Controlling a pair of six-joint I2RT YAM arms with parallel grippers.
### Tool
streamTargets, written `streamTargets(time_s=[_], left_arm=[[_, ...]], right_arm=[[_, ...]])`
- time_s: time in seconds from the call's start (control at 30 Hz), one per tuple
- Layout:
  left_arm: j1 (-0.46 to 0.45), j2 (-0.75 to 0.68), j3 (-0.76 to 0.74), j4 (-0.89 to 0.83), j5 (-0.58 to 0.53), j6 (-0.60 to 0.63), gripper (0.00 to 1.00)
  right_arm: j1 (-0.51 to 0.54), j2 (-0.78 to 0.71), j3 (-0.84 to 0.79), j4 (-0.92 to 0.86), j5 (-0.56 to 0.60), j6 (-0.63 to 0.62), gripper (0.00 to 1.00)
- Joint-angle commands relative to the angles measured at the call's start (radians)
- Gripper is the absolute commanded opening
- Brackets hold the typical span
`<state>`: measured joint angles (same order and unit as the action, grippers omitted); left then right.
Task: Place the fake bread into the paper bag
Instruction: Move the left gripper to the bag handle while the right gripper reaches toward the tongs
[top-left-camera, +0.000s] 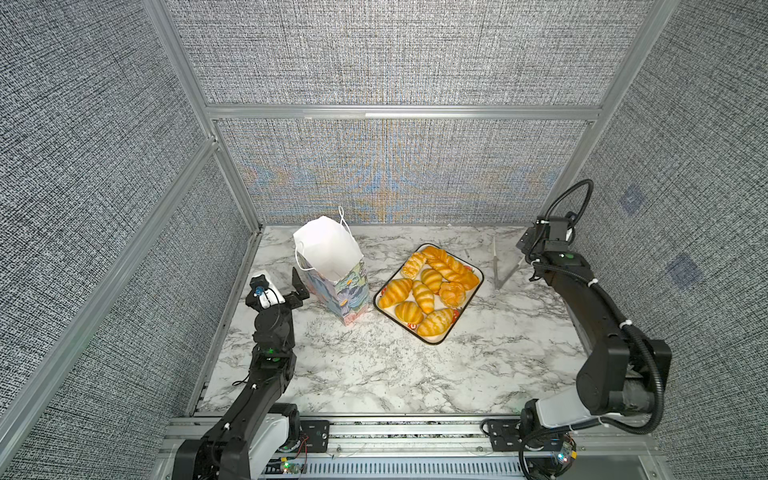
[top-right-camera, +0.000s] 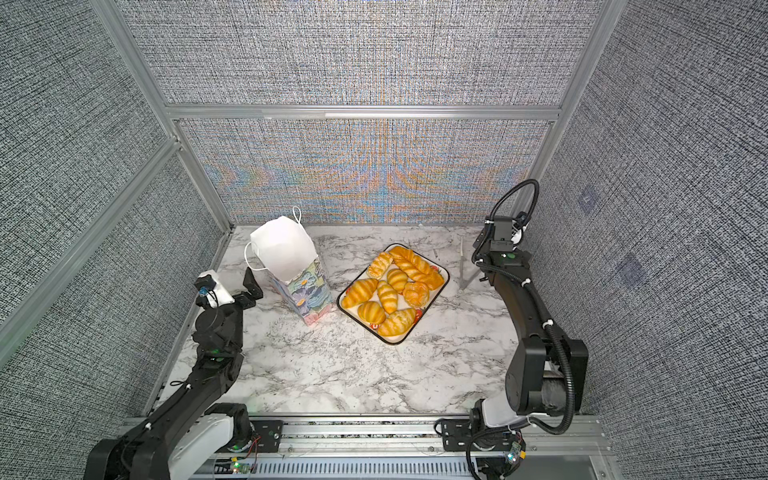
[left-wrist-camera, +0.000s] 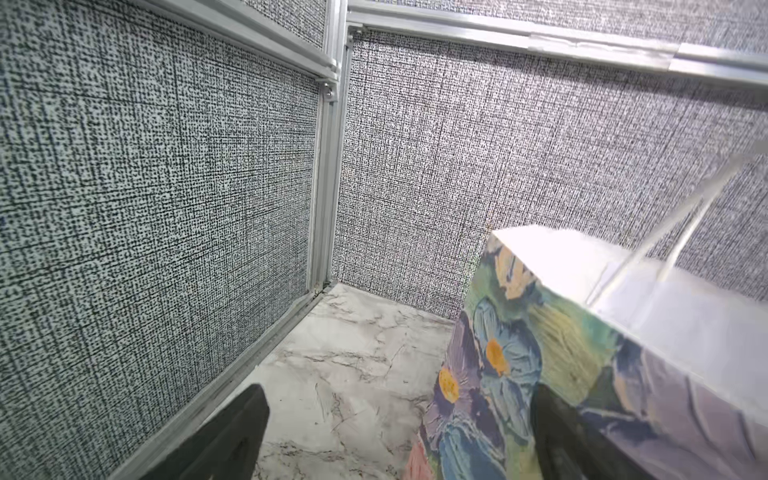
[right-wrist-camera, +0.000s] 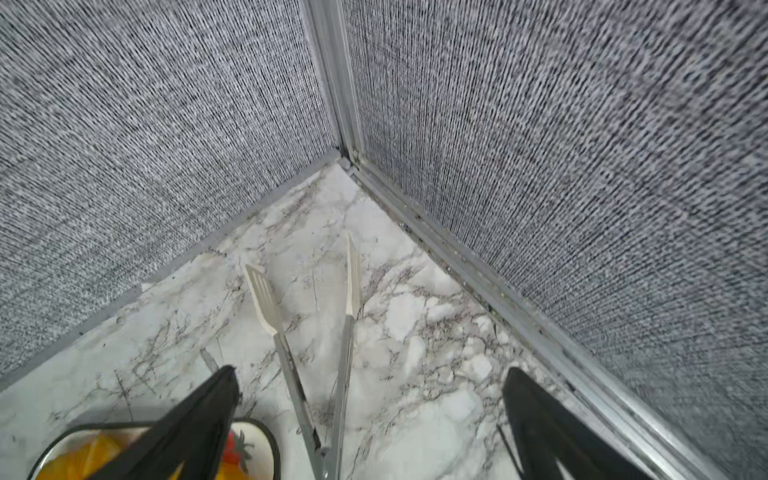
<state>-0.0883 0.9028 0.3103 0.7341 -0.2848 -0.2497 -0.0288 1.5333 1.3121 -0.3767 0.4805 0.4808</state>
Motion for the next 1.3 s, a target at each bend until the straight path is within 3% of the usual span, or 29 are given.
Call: streamTargets(time_s=[0.0, 0.17, 0.33, 0.57, 0.73, 0.93, 1.07, 1.13, 1.27], left_arm=[[-0.001, -0.029, 0.106, -0.285, 0.031, -0.156, 0.99], [-0.001, -0.049, 0.335, -0.641, 0.047, -0.235, 0.99], [0.000, -0.086, 0.481, -0.797, 0.046, -0.171, 0.99], [-0.001, 0.049, 0.708, -0.923, 0.282, -0.029, 0.99], [-0.001, 0.107, 0.747, -0.983, 0.396, 0.014, 0.99], [-0.001, 0.069, 0.687, -0.987, 0.399, 0.037, 0.98], [0.000, 0.059, 0.624, -0.956, 0.435, 0.039, 0.85], [0.000, 0.049, 0.599, -0.942, 0.435, 0.053, 0.71], [-0.001, 0.030, 0.575, -0.938, 0.329, 0.025, 0.41]], right_arm=[[0.004, 0.027, 0.017, -0.142, -0.059, 0.049, 0.99], [0.004, 0.076, 0.036, -0.128, -0.066, 0.050, 0.99], [0.005, 0.118, 0.083, -0.141, -0.093, 0.051, 0.99], [0.004, 0.222, 0.190, -0.284, -0.139, 0.057, 0.99], [-0.006, 0.231, 0.165, -0.282, -0.172, 0.029, 0.99], [-0.020, 0.241, 0.150, -0.265, -0.247, 0.012, 0.99], [-0.033, 0.303, 0.186, -0.290, -0.319, 0.016, 0.99], [-0.033, 0.331, 0.209, -0.307, -0.336, 0.018, 0.99], [-0.034, 0.345, 0.210, -0.295, -0.365, 0.030, 0.99]])
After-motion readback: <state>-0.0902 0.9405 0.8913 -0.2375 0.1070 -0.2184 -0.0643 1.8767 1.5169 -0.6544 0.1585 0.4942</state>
